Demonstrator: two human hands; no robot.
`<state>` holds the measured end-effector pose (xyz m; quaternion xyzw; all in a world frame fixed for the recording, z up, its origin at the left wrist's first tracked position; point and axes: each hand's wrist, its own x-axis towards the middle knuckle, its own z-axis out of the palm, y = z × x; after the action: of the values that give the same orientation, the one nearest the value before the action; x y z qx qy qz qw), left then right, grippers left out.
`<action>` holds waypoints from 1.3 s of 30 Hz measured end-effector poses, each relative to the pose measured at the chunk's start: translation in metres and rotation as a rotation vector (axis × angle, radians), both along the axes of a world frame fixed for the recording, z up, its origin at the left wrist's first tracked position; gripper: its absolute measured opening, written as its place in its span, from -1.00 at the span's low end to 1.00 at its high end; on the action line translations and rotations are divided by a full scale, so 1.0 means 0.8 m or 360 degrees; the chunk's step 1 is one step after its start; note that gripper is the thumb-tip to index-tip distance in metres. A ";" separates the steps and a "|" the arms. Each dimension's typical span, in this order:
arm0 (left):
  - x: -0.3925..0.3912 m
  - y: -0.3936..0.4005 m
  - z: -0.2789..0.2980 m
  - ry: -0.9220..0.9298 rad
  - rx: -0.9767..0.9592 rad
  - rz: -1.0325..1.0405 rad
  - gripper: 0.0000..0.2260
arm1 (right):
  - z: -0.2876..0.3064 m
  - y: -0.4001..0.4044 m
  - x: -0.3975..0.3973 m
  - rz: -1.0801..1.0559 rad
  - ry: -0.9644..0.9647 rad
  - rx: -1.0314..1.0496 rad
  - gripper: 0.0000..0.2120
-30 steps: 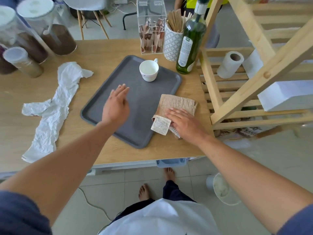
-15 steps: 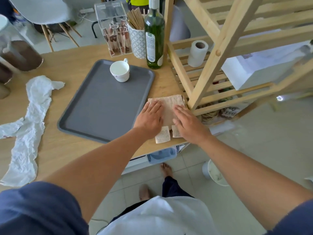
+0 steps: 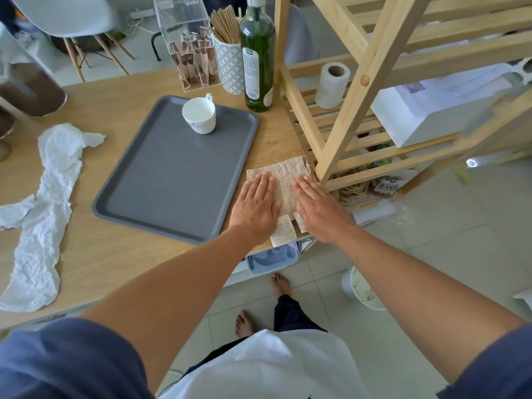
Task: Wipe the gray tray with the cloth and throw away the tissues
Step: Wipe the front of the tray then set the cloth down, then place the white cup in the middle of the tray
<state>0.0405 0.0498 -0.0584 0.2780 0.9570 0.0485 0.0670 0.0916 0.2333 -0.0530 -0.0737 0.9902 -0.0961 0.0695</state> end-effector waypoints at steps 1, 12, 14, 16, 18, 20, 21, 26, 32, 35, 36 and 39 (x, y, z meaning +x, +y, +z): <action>-0.001 -0.002 0.002 -0.0006 0.0026 -0.0010 -0.45 | 0.002 -0.002 -0.001 -0.0009 0.0005 -0.0004 -0.47; -0.054 -0.043 0.037 -0.0096 0.0479 0.0312 -0.50 | 0.035 -0.034 -0.070 -0.0149 0.0000 -0.0232 -0.46; -0.067 -0.061 0.040 -0.0132 0.0485 0.0409 -0.52 | 0.042 -0.041 -0.090 -0.0167 -0.0009 -0.0254 -0.47; -0.078 -0.079 0.040 -0.0178 0.0471 0.0494 -0.54 | 0.047 -0.048 -0.110 -0.0169 -0.0025 -0.0259 -0.48; -0.087 -0.093 0.039 -0.0213 0.0460 0.0544 -0.54 | 0.051 -0.052 -0.126 -0.0192 -0.0052 -0.0272 -0.48; -0.101 -0.110 0.038 -0.0229 0.0465 0.0644 -0.54 | 0.054 -0.063 -0.153 -0.0188 -0.0050 -0.0332 -0.48; -0.109 -0.117 0.037 -0.0231 0.0479 0.0702 -0.55 | 0.055 -0.068 -0.165 -0.0188 -0.0040 -0.0367 -0.48; -0.155 -0.133 0.031 -0.0175 0.0581 0.0866 -0.61 | 0.051 -0.100 -0.233 -0.0173 -0.0077 -0.0509 -0.38; -0.221 -0.149 0.019 -0.0276 0.0608 0.0939 -0.53 | 0.043 -0.134 -0.309 -0.0078 -0.0057 -0.0463 -0.37; -0.241 -0.152 0.017 -0.0336 0.0722 0.0875 -0.53 | 0.042 -0.143 -0.329 -0.0120 0.0001 -0.0582 -0.52; -0.246 -0.151 0.018 -0.0371 0.0780 0.0860 -0.53 | 0.042 -0.145 -0.333 -0.0156 -0.0008 -0.0622 -0.54; -0.250 -0.143 0.023 -0.0446 0.1024 0.0888 -0.54 | 0.039 -0.148 -0.336 -0.0257 -0.0113 -0.0730 -0.53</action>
<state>-0.1599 -0.0645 -0.0404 0.0066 0.9133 0.3970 0.0906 -0.1775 0.1147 -0.0218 -0.0048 0.9421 -0.3262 0.0779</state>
